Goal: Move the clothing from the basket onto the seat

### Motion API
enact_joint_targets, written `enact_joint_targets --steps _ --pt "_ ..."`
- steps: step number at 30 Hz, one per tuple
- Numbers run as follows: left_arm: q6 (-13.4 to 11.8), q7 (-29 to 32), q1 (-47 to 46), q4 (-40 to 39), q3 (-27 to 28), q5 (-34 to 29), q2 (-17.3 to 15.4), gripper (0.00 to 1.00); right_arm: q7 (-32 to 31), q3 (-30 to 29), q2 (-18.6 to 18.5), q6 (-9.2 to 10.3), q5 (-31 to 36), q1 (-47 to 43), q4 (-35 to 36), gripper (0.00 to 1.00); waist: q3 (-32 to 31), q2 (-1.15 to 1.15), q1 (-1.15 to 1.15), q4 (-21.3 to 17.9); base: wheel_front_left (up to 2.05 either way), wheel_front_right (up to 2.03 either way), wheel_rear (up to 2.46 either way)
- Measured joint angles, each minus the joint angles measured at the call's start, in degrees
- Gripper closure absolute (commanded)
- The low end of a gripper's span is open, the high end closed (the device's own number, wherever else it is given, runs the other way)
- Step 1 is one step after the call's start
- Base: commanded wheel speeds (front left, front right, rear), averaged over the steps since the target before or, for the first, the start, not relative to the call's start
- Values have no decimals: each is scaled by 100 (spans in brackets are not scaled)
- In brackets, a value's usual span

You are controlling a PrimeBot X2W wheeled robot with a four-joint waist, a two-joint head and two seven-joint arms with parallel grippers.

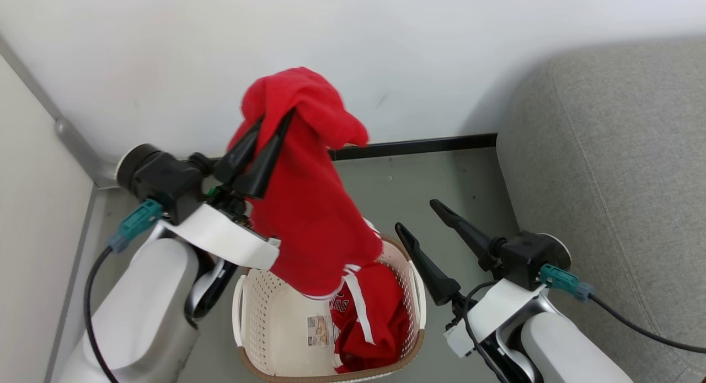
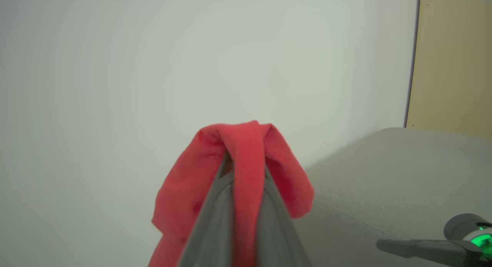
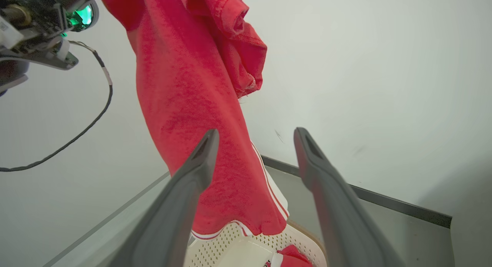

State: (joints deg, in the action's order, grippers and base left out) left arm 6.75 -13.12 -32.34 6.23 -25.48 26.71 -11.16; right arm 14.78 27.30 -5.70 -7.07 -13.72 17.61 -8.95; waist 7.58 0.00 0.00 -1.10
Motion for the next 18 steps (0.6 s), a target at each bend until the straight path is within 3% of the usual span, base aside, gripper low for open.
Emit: enact_joint_targets --steps 18 --pt "48 468 -283 -770 -1009 -211 120 100 0 538 -311 0 -449 14 93 0 -311 0 0 58 0 0 0"
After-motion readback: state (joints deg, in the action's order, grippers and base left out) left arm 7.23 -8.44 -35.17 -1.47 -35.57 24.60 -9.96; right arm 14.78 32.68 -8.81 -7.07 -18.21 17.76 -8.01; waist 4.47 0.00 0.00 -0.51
